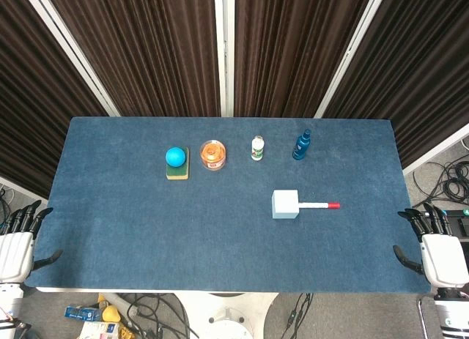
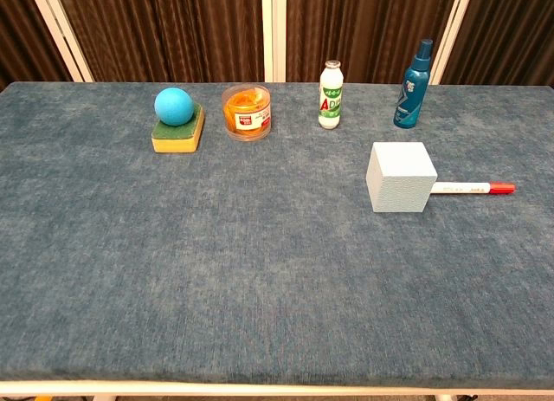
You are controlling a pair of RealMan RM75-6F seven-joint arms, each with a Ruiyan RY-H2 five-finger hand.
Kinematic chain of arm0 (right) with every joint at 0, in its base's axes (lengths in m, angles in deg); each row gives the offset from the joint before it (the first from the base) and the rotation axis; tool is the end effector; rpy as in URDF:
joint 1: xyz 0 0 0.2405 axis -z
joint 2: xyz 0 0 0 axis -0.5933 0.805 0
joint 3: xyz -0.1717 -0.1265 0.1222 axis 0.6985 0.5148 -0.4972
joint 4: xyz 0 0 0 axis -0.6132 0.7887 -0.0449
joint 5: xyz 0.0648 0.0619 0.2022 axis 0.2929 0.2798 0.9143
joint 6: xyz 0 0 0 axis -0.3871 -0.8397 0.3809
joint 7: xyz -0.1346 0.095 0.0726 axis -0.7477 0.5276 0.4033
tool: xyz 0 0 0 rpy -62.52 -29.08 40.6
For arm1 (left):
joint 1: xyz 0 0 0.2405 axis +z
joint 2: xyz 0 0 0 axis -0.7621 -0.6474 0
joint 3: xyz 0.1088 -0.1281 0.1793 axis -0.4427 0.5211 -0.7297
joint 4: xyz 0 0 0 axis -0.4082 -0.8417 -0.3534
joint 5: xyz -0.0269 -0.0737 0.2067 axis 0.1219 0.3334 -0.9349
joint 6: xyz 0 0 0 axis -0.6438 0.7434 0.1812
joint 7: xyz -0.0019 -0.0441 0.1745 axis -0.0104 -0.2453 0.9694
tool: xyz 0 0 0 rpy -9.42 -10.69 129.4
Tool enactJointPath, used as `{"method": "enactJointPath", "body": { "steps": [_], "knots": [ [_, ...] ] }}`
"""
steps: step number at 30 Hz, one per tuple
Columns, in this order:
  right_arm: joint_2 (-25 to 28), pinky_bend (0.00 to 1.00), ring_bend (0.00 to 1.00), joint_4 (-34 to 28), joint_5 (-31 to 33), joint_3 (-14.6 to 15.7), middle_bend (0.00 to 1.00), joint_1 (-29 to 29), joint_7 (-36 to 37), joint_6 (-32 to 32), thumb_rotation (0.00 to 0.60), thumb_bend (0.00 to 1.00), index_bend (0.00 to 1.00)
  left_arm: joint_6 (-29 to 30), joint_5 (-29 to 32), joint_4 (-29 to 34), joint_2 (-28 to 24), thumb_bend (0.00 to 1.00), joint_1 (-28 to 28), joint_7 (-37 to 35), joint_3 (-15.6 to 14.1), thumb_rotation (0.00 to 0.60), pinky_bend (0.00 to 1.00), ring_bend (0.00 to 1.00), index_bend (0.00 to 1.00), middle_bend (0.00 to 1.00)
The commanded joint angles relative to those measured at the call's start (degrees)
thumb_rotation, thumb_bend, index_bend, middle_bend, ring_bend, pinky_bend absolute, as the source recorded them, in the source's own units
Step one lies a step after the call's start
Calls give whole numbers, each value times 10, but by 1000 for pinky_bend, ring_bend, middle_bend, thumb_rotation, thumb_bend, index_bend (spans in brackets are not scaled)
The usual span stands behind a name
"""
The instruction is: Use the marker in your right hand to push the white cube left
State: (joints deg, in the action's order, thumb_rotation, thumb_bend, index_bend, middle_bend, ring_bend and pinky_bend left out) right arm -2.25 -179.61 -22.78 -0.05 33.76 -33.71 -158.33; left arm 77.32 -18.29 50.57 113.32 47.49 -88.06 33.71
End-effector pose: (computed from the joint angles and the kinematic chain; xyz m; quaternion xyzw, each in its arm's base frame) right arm -0.3019 -0.2053 0.1489 0.5841 -0.3996 0.3907 0.5886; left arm -0.3312 0.2012 0.1234 -0.5646 -0.4142 -0.3700 0.6106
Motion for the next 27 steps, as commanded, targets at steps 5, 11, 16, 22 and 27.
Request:
{"method": "enactJointPath", "body": {
  "steps": [5,11,16,22,27],
  "knots": [
    [1,58,12,-1,0,1,183,0,-1,1,600,189,216,-1,0,0,0,186,0,0,-1,600,101,97,216,157],
    [3,58,12,-1,-3,1,183,0,1,-2,600,190,215,2,-2,1,1,186,1,-2,-1,600,101,97,215,157],
    [1,58,12,-1,3,-1,184,-6,-13,11,600,189,216,2,-3,2,-1,186,0,-2,0,600,101,97,216,157],
    [-14,59,12,10,41,-26,236,-54,-75,77,600,189,239,3,-3,-1,1,186,2,-4,-2,600,101,97,216,157],
    [-51,59,12,45,90,-52,254,-120,-119,170,600,190,268,3,-2,0,2,187,3,-4,-3,600,101,97,216,157]
  ]
}}
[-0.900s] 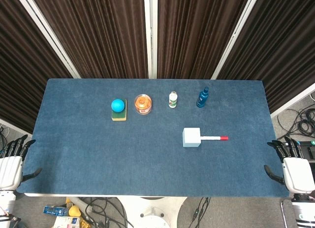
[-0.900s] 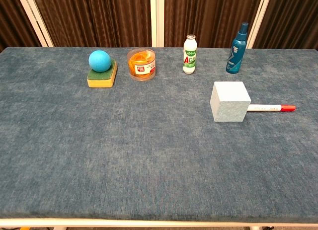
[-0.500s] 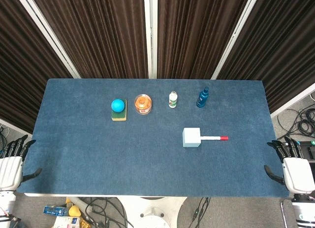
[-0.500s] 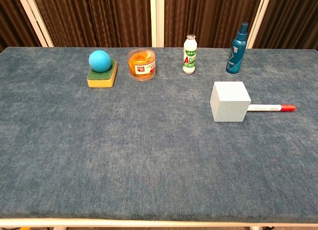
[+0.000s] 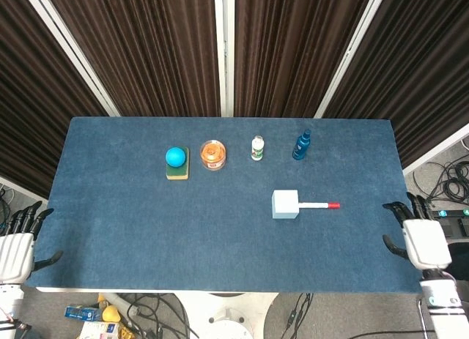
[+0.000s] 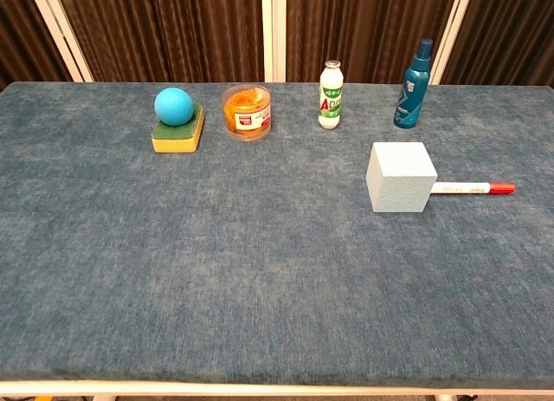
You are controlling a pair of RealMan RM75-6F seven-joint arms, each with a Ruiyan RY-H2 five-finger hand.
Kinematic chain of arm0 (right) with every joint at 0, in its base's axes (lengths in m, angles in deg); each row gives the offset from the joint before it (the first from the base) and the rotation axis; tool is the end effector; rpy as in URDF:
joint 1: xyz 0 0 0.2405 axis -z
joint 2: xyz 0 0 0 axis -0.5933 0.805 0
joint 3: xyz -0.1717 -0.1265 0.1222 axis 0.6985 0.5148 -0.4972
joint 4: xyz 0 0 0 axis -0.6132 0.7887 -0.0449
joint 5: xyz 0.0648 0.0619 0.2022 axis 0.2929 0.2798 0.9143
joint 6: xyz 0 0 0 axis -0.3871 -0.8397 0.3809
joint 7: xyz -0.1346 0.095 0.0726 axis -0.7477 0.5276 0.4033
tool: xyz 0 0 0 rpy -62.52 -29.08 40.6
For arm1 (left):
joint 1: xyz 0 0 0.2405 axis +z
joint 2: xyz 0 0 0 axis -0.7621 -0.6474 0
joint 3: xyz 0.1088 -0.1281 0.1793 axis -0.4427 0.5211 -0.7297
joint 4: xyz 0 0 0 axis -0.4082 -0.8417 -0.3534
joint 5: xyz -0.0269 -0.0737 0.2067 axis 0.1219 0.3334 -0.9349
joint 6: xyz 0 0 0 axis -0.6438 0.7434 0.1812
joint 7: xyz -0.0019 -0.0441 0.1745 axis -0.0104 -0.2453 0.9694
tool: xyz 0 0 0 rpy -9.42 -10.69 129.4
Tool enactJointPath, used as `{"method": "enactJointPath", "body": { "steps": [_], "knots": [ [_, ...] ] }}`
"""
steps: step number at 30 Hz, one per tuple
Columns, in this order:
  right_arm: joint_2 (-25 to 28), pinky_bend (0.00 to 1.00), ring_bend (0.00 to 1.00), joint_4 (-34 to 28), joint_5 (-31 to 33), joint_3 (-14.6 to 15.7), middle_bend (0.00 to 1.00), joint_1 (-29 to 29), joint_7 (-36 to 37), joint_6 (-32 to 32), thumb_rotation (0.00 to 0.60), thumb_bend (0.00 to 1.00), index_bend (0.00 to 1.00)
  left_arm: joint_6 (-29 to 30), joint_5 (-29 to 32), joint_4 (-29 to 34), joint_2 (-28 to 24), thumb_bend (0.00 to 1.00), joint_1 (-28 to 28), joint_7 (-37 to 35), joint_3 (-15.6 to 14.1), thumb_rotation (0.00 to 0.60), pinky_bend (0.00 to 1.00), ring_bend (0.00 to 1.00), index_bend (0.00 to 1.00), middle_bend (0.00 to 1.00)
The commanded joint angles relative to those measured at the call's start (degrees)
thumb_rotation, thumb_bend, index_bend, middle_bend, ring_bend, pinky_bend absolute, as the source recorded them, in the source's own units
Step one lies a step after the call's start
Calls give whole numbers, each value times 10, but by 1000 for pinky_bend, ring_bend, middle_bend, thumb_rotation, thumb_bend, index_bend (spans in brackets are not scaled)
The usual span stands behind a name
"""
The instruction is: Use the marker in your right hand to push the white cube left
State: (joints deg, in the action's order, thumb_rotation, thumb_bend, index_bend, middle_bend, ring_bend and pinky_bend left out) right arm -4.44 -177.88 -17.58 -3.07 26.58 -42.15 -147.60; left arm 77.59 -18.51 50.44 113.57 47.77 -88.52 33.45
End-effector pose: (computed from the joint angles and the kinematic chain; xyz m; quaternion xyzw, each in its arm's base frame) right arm -0.2971 -0.2535 0.1235 0.6357 -0.3802 0.3347 0.5824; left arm -0.3315 0.1986 0.1219 -0.5628 -0.4174 -0.3721 0.6087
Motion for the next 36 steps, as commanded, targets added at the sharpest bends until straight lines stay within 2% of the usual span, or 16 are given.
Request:
{"method": "enactJointPath", "body": {
  "steps": [1,9,18,24,36],
  "knots": [
    [-39,59,12,38,47,-25,254,-60,-43,79,600,190,269,0,1,2,0,186,0,2,0,600,101,97,216,157],
    [-150,64,13,151,112,-39,275,-144,-86,185,600,181,312,-3,6,3,-1,186,3,3,-1,600,101,97,216,157],
    [-253,92,57,261,127,-40,389,-191,-104,209,600,176,396,-6,11,3,-2,185,5,3,-2,600,101,97,216,157],
    [-283,101,78,298,134,-40,434,-207,-107,218,600,176,429,-6,13,0,-1,186,7,-1,-3,600,101,97,216,157],
    [-305,106,91,328,139,-33,471,-216,-98,225,600,222,481,-7,14,-9,3,185,9,-10,-3,600,101,97,215,157]
  ]
}}
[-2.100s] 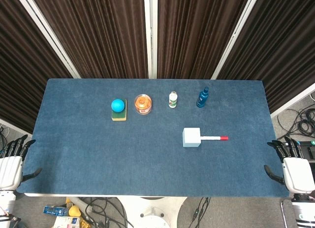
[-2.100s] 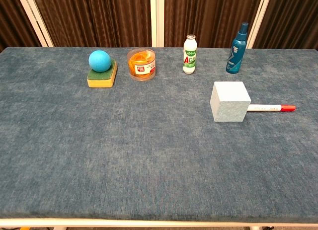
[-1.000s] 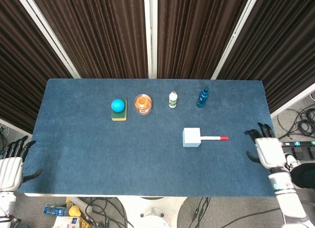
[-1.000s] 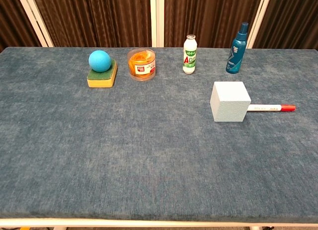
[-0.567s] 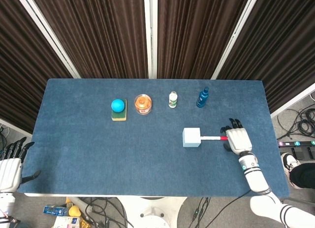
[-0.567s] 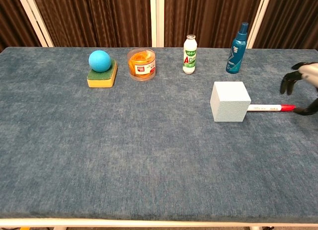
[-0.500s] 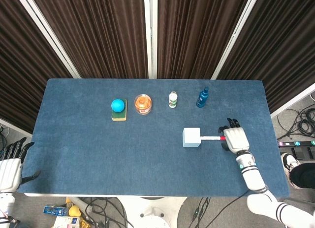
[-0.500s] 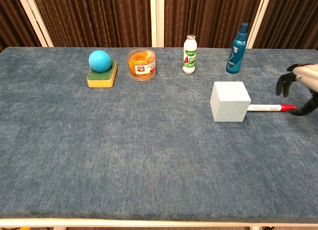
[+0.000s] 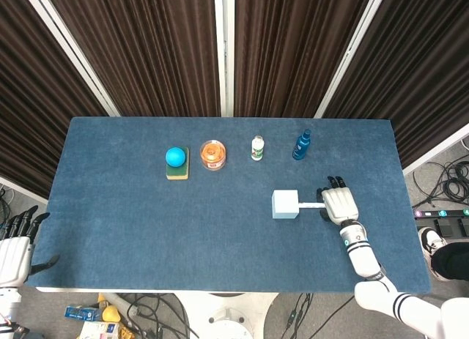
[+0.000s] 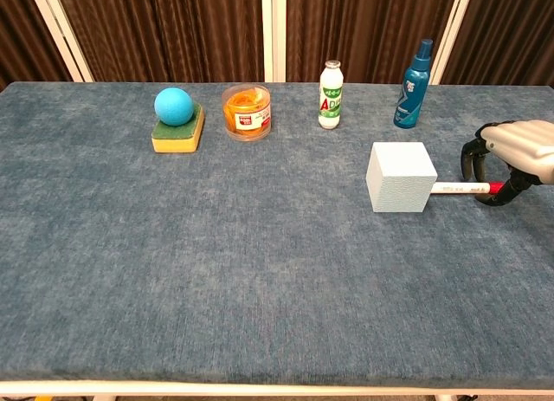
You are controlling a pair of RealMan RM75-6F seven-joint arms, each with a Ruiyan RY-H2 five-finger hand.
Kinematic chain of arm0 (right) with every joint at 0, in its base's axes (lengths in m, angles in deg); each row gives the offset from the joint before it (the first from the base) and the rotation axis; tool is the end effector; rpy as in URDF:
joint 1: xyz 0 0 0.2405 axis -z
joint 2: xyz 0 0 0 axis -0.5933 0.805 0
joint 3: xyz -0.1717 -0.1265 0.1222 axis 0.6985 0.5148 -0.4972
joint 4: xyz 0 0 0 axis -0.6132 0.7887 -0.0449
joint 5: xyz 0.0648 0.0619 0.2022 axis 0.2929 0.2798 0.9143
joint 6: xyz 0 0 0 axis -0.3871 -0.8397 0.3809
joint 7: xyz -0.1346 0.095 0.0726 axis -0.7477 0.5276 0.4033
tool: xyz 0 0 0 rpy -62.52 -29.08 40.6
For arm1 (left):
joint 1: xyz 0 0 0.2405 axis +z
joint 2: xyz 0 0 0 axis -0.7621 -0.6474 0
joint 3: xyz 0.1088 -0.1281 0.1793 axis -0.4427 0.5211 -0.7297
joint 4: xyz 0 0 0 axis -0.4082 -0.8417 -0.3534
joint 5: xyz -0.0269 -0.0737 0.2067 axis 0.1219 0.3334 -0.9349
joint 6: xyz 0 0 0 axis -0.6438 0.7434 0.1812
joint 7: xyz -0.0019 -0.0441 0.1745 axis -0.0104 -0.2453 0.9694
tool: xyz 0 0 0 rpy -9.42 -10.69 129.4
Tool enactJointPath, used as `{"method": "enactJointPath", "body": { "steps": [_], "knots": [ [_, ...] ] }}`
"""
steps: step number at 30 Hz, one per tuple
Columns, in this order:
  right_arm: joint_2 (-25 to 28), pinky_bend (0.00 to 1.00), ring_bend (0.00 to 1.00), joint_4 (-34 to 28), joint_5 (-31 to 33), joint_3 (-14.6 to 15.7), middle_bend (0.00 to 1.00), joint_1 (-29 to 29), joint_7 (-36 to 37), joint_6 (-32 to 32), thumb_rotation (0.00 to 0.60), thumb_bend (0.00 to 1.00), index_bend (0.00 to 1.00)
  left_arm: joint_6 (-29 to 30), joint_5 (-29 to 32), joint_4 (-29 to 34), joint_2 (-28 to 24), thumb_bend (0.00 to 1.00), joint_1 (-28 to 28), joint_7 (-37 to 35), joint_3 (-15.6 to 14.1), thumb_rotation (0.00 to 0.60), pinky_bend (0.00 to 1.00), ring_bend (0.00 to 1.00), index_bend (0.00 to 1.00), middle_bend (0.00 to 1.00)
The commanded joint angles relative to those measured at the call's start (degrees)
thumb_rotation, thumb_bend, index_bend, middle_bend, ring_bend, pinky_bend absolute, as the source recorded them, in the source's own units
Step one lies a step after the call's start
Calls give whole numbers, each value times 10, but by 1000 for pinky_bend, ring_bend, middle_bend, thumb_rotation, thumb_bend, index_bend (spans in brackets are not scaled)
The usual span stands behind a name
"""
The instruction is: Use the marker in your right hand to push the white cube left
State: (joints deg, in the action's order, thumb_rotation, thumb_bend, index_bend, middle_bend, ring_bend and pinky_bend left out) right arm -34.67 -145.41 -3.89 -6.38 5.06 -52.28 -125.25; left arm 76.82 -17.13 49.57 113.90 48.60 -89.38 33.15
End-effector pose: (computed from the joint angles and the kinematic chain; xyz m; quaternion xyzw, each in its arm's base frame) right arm -0.2767 -0.3714 -0.0365 0.7183 -0.3742 0.2468 0.5321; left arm -0.3420 0.1921 0.1201 -0.5539 -0.4332 -0.3597 0.6133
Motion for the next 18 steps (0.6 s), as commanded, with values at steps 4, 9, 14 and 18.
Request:
{"method": "enactJointPath", "body": {
  "steps": [4,9,14,18],
  "knots": [
    [-6,113,110,10,0,3,493,-1,6,-2,600,242,508,0,1,-5,1,185,2,-5,0,600,101,97,216,157],
    [-9,113,110,13,3,3,494,-4,1,0,600,242,510,2,1,-9,3,186,4,-10,0,600,101,97,216,157],
    [-12,113,110,15,9,3,491,-6,-6,1,600,242,511,4,2,-16,5,185,8,-16,-1,600,101,97,216,157],
    [-13,119,132,15,9,5,523,-6,-6,-2,600,293,551,6,1,-19,6,186,9,-20,-1,600,101,97,216,157]
  ]
}}
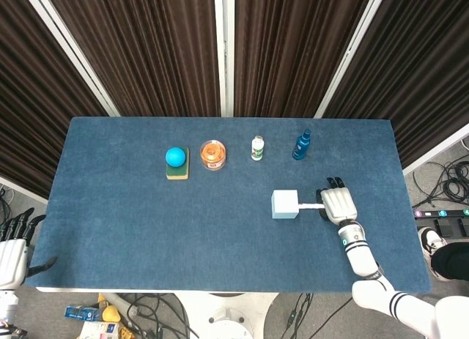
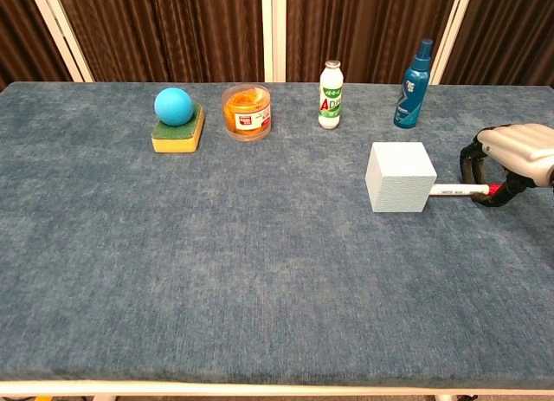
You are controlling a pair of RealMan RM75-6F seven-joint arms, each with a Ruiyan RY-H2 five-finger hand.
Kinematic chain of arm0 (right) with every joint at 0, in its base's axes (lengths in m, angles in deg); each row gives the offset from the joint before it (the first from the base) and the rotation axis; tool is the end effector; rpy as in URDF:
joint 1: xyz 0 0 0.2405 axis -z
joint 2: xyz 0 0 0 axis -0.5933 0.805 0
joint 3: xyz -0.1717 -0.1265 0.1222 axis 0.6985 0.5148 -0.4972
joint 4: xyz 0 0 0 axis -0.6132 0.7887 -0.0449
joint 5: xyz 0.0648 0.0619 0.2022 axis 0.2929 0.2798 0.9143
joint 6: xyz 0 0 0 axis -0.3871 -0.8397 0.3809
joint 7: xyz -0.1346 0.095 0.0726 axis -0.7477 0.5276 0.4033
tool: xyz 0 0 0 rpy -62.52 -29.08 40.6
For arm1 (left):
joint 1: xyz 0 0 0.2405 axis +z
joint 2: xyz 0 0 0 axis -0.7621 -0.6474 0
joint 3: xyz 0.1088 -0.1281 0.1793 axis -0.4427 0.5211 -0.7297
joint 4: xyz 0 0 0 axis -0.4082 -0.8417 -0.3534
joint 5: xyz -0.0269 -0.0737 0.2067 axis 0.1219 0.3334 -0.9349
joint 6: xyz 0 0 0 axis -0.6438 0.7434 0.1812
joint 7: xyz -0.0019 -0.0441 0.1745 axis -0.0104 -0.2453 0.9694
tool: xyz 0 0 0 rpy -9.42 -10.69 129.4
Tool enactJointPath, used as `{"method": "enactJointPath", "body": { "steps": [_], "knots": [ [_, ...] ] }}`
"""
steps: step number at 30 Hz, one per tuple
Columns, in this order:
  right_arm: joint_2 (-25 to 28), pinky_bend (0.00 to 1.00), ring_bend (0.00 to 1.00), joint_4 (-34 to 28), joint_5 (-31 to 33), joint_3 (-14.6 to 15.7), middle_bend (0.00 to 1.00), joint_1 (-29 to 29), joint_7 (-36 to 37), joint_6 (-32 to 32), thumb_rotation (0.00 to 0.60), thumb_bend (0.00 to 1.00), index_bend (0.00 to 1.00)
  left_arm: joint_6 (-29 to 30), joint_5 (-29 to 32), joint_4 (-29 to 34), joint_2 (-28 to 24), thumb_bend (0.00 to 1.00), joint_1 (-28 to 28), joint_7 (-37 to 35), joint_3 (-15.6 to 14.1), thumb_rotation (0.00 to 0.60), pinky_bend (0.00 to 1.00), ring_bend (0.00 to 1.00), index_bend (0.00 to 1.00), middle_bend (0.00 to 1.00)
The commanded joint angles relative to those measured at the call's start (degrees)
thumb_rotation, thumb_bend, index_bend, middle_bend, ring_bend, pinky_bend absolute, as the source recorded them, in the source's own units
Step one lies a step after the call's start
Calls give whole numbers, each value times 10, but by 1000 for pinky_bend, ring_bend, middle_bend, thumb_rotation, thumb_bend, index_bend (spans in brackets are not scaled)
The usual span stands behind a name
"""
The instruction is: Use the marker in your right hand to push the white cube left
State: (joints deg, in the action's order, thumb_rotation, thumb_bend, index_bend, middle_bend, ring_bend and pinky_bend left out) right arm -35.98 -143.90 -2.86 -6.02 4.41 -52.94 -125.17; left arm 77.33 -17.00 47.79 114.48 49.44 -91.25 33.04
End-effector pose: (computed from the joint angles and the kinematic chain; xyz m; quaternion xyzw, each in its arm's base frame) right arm -0.2770 -0.3730 -0.0421 0.7189 -0.3733 0.2411 0.5345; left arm -0.3498 0.1866 0.1216 -0.5451 -0.4381 -0.3608 0.6171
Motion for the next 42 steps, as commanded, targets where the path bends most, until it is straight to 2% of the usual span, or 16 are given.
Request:
{"method": "enactJointPath", "body": {
  "steps": [1,7,13,18,29,42],
  "knots": [
    [1,124,147,0,-3,1,539,1,2,-5,600,326,575,1,-1,-2,1,186,1,-2,0,600,101,97,216,157],
    [30,143,181,-24,-20,6,584,9,16,-23,600,426,640,4,-4,-2,0,186,1,-1,1,600,101,97,215,157],
    [86,147,191,-75,-34,10,597,21,24,-40,600,430,655,3,-6,6,-3,186,-1,7,2,600,101,97,216,157],
    [106,147,191,-98,-31,12,602,20,18,-34,600,437,662,3,-9,15,-6,185,-3,17,3,600,101,97,216,157],
    [59,147,191,-91,-16,-3,610,-23,14,8,600,437,680,3,-3,14,-6,186,0,14,2,600,101,97,215,157],
    [-16,148,205,-101,23,-32,617,-107,-70,46,600,437,686,0,2,0,0,185,3,1,2,600,101,97,216,157]
  ]
}}
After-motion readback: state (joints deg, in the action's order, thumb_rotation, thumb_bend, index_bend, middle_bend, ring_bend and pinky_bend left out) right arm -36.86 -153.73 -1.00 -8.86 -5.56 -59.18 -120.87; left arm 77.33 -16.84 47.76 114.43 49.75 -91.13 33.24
